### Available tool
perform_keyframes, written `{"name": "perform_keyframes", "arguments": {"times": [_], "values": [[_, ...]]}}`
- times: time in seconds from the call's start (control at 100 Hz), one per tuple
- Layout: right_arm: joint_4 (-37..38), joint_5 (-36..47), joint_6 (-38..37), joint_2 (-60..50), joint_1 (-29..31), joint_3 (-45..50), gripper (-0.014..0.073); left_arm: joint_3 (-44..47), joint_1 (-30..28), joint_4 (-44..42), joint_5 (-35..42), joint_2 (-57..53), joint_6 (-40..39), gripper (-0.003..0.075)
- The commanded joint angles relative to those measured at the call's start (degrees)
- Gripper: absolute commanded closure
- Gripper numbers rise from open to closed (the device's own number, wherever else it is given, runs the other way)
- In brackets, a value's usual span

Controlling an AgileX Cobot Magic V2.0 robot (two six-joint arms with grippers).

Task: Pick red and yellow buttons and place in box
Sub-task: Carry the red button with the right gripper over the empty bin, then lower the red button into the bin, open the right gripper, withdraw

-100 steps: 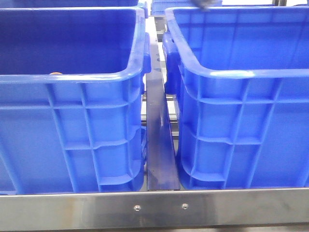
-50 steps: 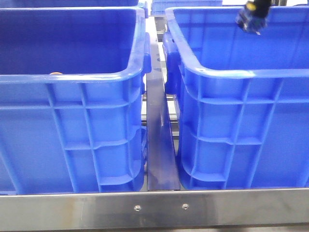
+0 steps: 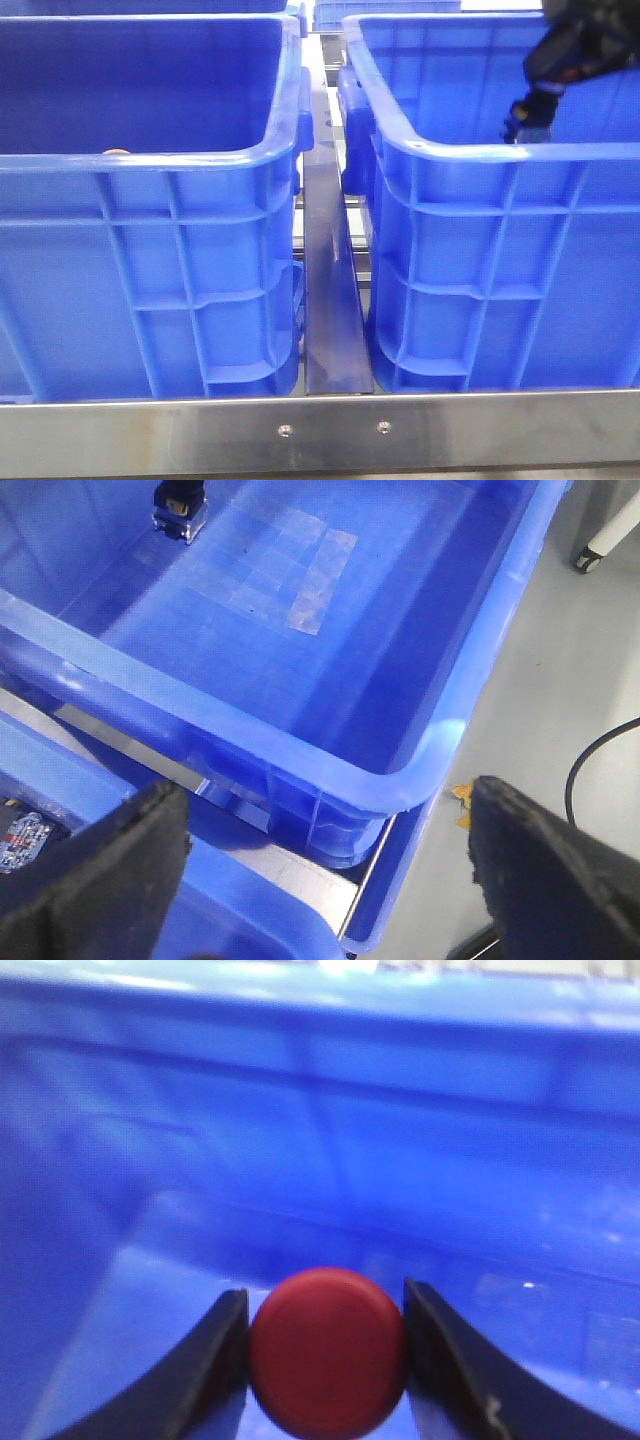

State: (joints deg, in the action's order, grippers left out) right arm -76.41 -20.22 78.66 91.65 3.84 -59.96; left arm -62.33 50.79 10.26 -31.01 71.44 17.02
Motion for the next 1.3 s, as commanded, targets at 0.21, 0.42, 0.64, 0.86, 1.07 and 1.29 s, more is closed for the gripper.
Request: {"name": "perform_keyframes", "arguments": {"times": [0.21,0.42,0.64,0.86,1.07,1.29], "values": [[-5.0,-1.2,1.4,4.3,0.0,-7.2,0.0318,-1.8,0.4,0.6,3.4,-1.8,0.1,0.0176],[-4.8,-0.6,1.8,6.9,0.0,-7.9,0.0318,-1.8,0.4,0.6,3.4,-1.8,0.1,0.0176],[-4.8,-0.9,3.3,7.5,0.0,-7.9,0.0318,-1.8,0.4,0.6,3.4,-1.8,0.1,0.0176],[-4.8,-1.0,3.3,7.6,0.0,-7.9,0.0291,-1.8,0.4,0.6,3.4,-1.8,0.1,0.0176],[-4.9,-1.3,3.3,7.6,0.0,-7.9,0.0039,-1.8,0.4,0.6,3.4,-1.8,0.1,0.0176],[-5.0,-1.4,3.3,7.0,0.0,-7.9,0.0034,-1.8,0.4,0.6,3.4,-1.8,0.1,0.0176]]}}
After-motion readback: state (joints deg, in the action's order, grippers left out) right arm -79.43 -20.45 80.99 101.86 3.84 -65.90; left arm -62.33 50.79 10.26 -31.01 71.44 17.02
